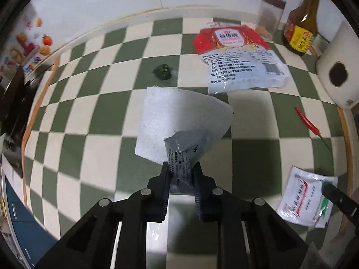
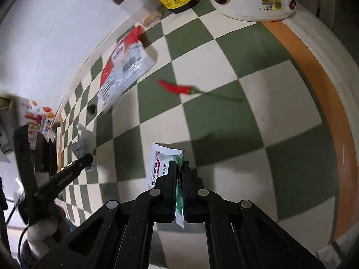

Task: Collect trash
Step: 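Grasp the white paper sachet with the left tool while the right tool grasps the printed sachet, then lower both sachets into the trash bin and open both tools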

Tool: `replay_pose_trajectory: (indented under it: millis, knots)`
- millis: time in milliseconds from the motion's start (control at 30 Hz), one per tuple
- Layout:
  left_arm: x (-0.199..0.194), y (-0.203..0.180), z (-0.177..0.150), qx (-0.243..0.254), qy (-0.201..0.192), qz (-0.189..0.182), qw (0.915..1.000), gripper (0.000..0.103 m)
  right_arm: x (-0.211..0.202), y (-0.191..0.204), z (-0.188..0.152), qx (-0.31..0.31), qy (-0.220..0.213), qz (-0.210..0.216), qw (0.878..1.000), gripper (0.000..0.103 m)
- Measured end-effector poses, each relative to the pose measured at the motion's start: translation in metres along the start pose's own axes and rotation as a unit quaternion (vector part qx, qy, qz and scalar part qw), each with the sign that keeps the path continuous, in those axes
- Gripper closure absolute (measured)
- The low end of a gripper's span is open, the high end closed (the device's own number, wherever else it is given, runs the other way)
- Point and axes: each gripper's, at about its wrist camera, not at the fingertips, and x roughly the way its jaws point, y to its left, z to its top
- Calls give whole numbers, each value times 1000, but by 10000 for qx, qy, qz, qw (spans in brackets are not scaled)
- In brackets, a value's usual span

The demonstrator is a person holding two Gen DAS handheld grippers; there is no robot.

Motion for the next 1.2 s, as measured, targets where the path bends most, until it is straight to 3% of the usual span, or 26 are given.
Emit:
replay_pose_trajectory:
  millis: [233,400,500,633,733,833,933,1000,1033,1067,1133,1200]
  knots:
    - [-49,22,-43,10,-404,130,9991,87,-25,42,-34,-551,-142,-21,9984,100]
    - [-74,46,-68,-94,-599,-192,9980,87,-51,70,-66,-795,-347,68,9962,100]
    - [-90,71,-89,-231,-703,-644,9952,87,-69,84,-91,-872,-542,70,9947,100]
    - [-85,110,-113,-643,-442,-1465,9861,87,-80,94,-124,-775,-698,44,9945,100]
    - [-65,135,-121,-1008,-177,-2064,9731,87,-77,96,-141,-622,-738,-3,9953,100]
    - [-39,153,-123,-1373,68,-2417,9606,87,-66,96,-152,-541,-703,-51,9960,100]
    - [-14,152,-117,-1393,266,-2224,9646,86,-48,92,-152,-544,-647,-205,9962,101]
    - [3,142,-111,-1251,397,-2019,9706,74,-33,84,-148,-503,-530,-283,9969,100]
    - [14,136,-110,-1160,530,-1999,9715,63,-27,82,-145,-515,-456,-310,9971,100]
    - [27,128,-109,-1082,795,-1891,9727,61,-22,78,-142,-499,-394,-326,9974,100]
    - [25,122,-110,-1046,634,-1828,9755,58,-17,72,-136,-478,-300,-280,9980,100]
    - [23,115,-110,-1027,727,-1771,9761,58,-17,66,-130,-493,-292,-250,9980,100]
